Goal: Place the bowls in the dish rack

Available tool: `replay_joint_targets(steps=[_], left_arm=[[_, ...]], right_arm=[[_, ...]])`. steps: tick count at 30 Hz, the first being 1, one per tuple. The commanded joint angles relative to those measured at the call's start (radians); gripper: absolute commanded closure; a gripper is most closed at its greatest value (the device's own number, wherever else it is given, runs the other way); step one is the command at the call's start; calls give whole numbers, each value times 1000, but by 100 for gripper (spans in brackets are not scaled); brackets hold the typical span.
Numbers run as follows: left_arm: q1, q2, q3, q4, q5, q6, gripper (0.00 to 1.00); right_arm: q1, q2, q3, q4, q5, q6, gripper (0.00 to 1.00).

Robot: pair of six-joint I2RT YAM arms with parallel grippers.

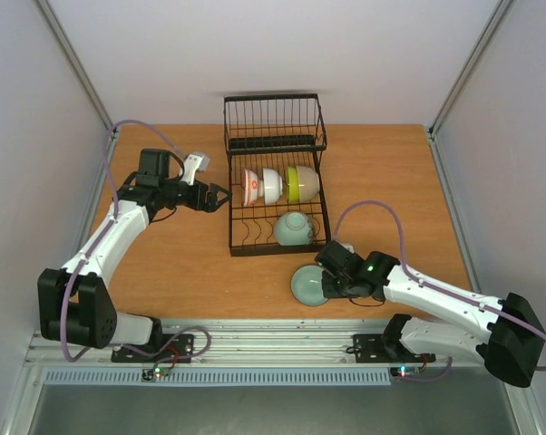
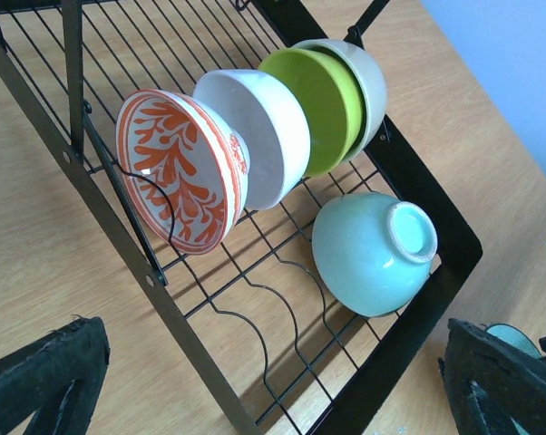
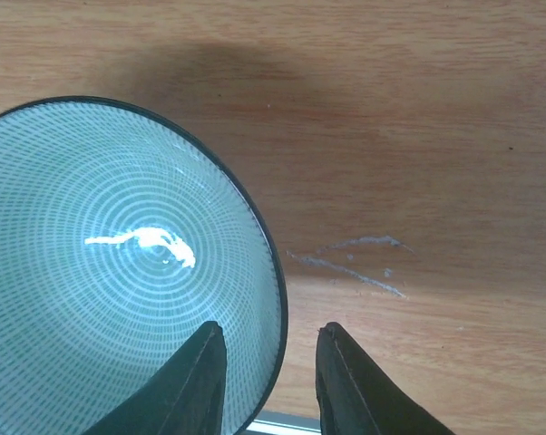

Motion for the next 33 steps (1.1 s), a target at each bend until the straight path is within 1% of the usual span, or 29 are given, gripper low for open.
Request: replay_joint_targets(steps=[1,6,8,10,13,24,28,30,33], left_arm=[[-1,3,-12,29,-3,16,1],[-1,-2,-12,28,-4,19,1],[-1,-1,-13,28,-1,19,1],[-1,-1,-13,28,2,21,1],[-1,-6,-18,29,8,27,1],[-1,-19,-24,31,24,41,1],[-1,-22,-31,38,32,41,1],[-2,-22,-32,39,34,41,1],[-4,-23,-29,35,35,43,1]], right_arm=[[-2,30,-20,42,11,8,71],[-2,42,-30,58,17,6,76],[-2,43,-33,58,20,6,79],[-2,40,-34,61,23,4,85],[-2,32,-21,50,31,-7,98],[-2,-42,93,-38,69,-78,99],[-2,-62,178,-59,94,-139,99],[-2,-58,223,-46,118,-175,99],[-2,-6,291,-9,167,-229,99]])
